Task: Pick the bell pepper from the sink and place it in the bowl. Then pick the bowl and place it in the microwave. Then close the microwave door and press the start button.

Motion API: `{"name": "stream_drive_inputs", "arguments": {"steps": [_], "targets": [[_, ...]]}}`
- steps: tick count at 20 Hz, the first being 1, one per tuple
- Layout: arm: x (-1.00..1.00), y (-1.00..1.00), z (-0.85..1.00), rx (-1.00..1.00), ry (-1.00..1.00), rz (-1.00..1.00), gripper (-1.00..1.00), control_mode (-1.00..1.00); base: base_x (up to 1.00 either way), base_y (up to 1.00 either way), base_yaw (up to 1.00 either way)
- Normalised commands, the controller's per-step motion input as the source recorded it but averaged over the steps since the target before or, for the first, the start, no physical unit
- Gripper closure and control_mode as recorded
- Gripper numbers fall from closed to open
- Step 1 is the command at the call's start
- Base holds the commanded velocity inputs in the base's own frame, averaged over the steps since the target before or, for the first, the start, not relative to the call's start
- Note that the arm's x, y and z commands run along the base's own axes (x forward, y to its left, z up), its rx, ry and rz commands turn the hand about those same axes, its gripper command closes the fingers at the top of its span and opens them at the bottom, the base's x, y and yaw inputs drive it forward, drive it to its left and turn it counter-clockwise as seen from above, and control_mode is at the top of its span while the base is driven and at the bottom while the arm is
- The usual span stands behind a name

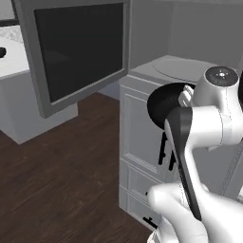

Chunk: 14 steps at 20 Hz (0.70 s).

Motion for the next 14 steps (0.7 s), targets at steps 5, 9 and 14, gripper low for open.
{"name": "stream_drive_inputs", "arguments": {"steps": [5,9,14], "targets": [[0.0,0.0,0.0,0.0,0.0,0.0,1.0,1.0,0.22,0.38,-0.32],[0.0,0.0,0.0,0.0,0.0,0.0,1.0,1.0,0.01,0.0,-0.25],[0.0,0.0,0.0,0.0,0.0,0.0,1.0,1.0,0.0,0.0,-0.29]]}}
